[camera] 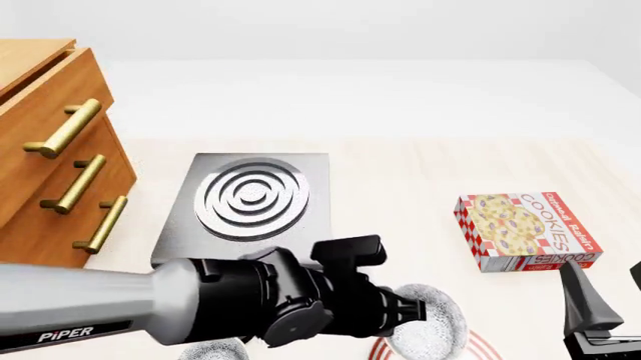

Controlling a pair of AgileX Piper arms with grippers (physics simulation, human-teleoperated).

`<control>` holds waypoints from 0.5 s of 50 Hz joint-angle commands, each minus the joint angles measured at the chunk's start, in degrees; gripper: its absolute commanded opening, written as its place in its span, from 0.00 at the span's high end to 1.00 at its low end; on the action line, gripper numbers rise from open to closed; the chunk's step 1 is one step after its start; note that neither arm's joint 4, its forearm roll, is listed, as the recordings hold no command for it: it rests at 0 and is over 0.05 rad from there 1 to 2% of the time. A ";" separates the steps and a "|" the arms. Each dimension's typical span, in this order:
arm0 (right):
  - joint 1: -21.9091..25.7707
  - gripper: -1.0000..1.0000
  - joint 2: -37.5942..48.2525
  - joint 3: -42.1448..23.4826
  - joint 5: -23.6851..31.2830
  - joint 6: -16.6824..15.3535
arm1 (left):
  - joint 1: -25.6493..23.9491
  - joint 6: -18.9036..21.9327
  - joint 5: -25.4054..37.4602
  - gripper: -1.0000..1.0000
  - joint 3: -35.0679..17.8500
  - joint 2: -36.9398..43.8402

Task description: Pick the akita bowl on the wooden cabinet and place it on the plate.

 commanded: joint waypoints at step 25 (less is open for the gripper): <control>-0.02 0.00 0.19 -0.01 -0.18 0.07 | -1.92 -2.49 -2.25 1.00 -1.89 5.07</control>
